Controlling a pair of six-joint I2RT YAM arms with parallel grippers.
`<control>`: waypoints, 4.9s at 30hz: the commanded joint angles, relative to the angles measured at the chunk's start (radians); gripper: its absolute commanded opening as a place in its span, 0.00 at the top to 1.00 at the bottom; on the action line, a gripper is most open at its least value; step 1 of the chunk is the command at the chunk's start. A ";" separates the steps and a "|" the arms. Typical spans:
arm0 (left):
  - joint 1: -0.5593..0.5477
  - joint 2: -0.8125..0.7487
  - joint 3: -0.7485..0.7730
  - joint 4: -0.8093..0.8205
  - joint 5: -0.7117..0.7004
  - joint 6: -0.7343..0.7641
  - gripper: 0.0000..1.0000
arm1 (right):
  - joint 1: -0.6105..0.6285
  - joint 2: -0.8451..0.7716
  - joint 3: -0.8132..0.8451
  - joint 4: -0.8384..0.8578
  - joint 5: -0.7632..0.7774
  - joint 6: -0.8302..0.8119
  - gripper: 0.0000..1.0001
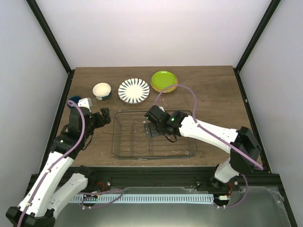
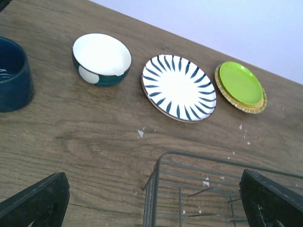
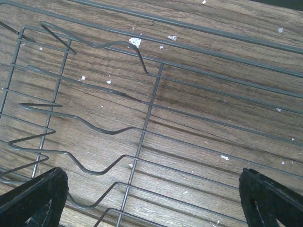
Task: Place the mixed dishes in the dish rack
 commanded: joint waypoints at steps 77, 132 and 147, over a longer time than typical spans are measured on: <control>-0.004 0.205 0.036 0.052 -0.011 0.203 0.00 | -0.248 0.381 0.311 0.171 -0.042 -0.353 0.00; -0.002 0.463 0.066 0.092 -0.128 0.171 0.00 | -0.354 0.299 0.365 0.185 -0.115 -0.480 0.00; 0.055 0.767 0.203 0.226 -0.049 0.173 0.00 | -0.419 0.094 0.255 0.047 0.196 -0.362 0.00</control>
